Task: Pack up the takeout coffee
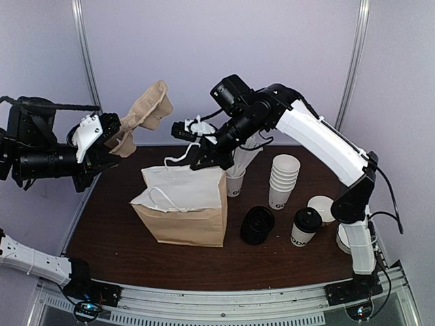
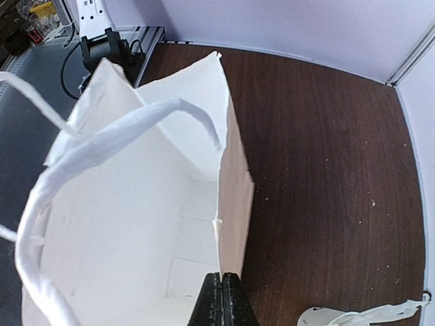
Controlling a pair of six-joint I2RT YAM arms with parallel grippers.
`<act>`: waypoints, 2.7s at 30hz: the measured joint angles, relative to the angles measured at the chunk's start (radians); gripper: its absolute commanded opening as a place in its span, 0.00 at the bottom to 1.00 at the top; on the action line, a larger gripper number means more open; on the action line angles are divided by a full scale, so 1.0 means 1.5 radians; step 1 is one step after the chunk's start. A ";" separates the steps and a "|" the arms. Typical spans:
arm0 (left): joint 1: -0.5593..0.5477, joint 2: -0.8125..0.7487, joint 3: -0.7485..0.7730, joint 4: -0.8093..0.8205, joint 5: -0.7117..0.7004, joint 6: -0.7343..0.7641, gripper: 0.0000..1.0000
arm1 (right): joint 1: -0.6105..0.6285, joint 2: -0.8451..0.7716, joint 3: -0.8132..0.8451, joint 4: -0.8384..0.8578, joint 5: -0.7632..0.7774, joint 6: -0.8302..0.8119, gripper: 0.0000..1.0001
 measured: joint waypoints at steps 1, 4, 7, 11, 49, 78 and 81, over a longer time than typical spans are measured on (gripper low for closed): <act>0.000 -0.007 -0.007 0.013 0.018 0.006 0.00 | 0.010 -0.012 -0.004 0.008 0.015 0.005 0.00; 0.000 -0.039 -0.037 0.062 0.083 0.030 0.00 | 0.039 -0.054 -0.008 0.036 0.056 0.020 0.00; 0.000 -0.065 -0.071 0.109 0.150 0.058 0.00 | 0.059 -0.089 -0.014 0.053 0.067 0.030 0.00; 0.000 -0.068 -0.088 0.146 0.217 0.093 0.00 | 0.061 -0.107 -0.017 0.058 0.065 0.037 0.00; 0.000 0.028 -0.142 0.152 0.350 0.183 0.00 | 0.057 -0.103 -0.072 0.025 0.039 0.046 0.00; -0.012 0.110 -0.141 -0.021 0.198 0.199 0.00 | 0.057 -0.104 -0.134 -0.035 -0.020 0.001 0.00; -0.021 0.120 -0.134 -0.039 0.196 0.204 0.00 | 0.055 -0.104 -0.134 -0.035 -0.025 0.000 0.00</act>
